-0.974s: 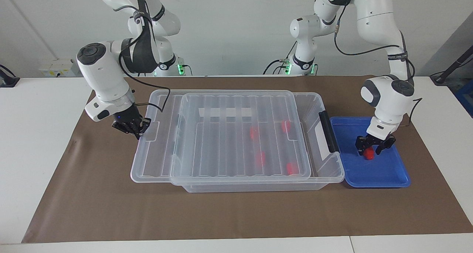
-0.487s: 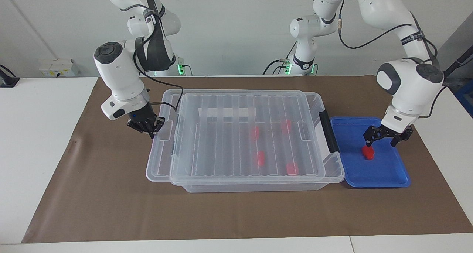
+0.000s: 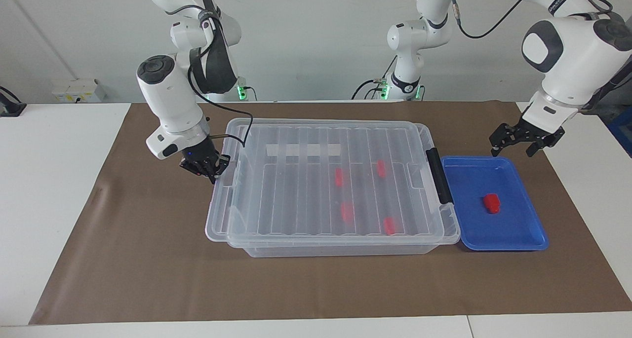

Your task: Place red block in blue tray from box

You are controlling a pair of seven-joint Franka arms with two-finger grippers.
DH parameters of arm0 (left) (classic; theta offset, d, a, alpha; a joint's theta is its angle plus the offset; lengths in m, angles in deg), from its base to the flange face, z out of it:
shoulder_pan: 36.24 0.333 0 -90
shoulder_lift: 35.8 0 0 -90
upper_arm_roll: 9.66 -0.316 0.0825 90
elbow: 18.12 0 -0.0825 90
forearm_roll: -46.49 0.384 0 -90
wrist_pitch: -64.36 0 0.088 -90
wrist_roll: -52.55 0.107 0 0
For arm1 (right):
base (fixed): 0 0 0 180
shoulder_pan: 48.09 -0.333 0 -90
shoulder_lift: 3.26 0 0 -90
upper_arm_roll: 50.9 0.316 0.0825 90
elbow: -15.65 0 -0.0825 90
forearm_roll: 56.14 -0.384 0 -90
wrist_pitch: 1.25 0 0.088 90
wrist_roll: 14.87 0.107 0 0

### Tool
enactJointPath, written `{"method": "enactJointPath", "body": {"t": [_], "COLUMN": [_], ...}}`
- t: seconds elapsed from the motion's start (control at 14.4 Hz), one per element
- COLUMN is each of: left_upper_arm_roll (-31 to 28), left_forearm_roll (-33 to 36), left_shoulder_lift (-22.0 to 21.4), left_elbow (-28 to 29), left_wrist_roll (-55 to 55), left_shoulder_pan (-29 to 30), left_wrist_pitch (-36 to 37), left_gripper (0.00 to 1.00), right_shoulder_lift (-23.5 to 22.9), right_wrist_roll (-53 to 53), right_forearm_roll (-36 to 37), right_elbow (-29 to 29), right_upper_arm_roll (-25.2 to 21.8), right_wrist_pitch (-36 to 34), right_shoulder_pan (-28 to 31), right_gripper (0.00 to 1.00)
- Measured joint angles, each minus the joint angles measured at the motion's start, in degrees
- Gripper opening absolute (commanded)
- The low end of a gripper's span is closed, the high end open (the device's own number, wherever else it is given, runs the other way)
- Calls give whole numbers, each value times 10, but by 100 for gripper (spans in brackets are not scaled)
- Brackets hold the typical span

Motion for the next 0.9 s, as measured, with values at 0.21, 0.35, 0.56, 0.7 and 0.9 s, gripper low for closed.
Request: {"method": "enactJointPath", "body": {"t": [0.21, 0.35, 0.56, 0.7, 0.9], "left_upper_arm_roll": [-2, -3, -4, -6, -8], "left_forearm_roll": [-1, -1, -1, -1, -1], "left_shoulder_lift": [-21, -40, -69, -80, -83], "left_elbow": [0, -1, -1, -1, -1], "left_wrist_roll": [-16, -37, -47, -47, -47], "left_shoulder_pan": [-15, -26, -31, -31, -31], "left_wrist_pitch": [20, 41, 75, 94, 104], "left_gripper": [100, 100, 100, 100, 100], "right_shoulder_lift": [0, 0, 0, 0, 0], "right_wrist_roll": [0, 0, 0, 0, 0], "right_forearm_roll": [0, 0, 0, -7, -31], "right_elbow": [0, 0, 0, 0, 0], "right_upper_arm_roll": [0, 0, 0, 0, 0], "right_wrist_pitch": [0, 0, 0, 0, 0], "right_shoulder_pan": [0, 0, 0, 0, 0], "right_gripper": [0, 0, 0, 0, 0]}}
